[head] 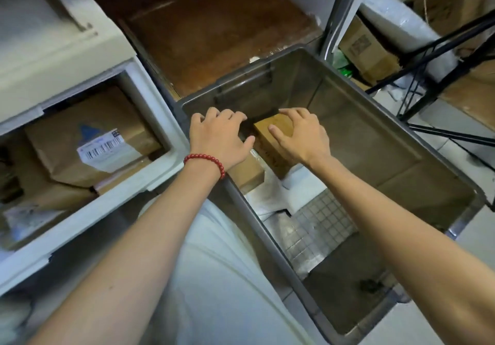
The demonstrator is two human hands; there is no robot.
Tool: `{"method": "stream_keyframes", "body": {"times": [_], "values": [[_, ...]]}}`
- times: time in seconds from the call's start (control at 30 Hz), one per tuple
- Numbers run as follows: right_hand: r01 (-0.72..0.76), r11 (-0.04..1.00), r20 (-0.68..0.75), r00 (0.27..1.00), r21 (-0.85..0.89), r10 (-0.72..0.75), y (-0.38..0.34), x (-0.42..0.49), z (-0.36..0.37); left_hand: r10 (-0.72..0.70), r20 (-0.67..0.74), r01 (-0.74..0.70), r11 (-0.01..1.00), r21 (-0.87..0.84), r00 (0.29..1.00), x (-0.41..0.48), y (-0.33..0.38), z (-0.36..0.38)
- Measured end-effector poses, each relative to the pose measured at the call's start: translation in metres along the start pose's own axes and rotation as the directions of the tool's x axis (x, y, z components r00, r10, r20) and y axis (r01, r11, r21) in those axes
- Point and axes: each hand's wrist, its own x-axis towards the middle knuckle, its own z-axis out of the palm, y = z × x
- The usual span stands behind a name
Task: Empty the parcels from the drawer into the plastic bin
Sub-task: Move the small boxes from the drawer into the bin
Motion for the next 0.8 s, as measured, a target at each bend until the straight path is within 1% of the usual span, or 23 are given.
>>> {"method": "stream_keyframes", "body": {"times": [0.1, 0.2, 0.33, 0.43, 0.53, 0.63, 0.73, 0.8], "values": [[0.140, 0.989, -0.025, 0.990, -0.050, -0.142, -0.034, -0.016, -0.013, -0.061, -0.018, 0.061, 0.998, -0.013, 0.998, -0.031, -0.017, -0.016], [0.246, 0.966, -0.047, 0.967, -0.075, -0.250, -0.072, -0.034, -0.014, -0.149, -0.033, 0.149, 0.989, -0.006, 0.988, -0.062, -0.041, -0.034], [0.389, 0.921, -0.031, 0.921, 0.011, -0.389, -0.127, -0.055, -0.005, -0.291, -0.069, 0.291, 0.957, -0.016, 0.954, -0.115, -0.082, -0.052], [0.482, 0.872, 0.034, 0.873, 0.088, -0.486, -0.167, -0.067, 0.004, -0.412, -0.060, 0.413, 0.911, 0.012, 0.909, -0.153, -0.117, -0.060], [0.475, 0.860, 0.156, 0.850, 0.186, -0.503, -0.199, -0.072, 0.017, -0.509, -0.053, 0.510, 0.860, -0.008, 0.859, -0.178, -0.153, -0.062], [0.432, 0.878, 0.266, 0.839, 0.205, -0.475, -0.221, -0.070, 0.035, -0.584, -0.042, 0.581, 0.811, -0.064, 0.811, -0.189, -0.179, -0.058], [0.356, 0.915, 0.325, 0.857, 0.188, -0.400, -0.235, -0.060, 0.051, -0.603, -0.017, 0.599, 0.795, -0.092, 0.798, -0.190, -0.194, -0.048], [0.265, 0.944, 0.350, 0.881, 0.196, -0.319, -0.243, -0.052, 0.062, -0.611, -0.006, 0.607, 0.788, -0.103, 0.792, -0.188, -0.201, -0.040]]}}
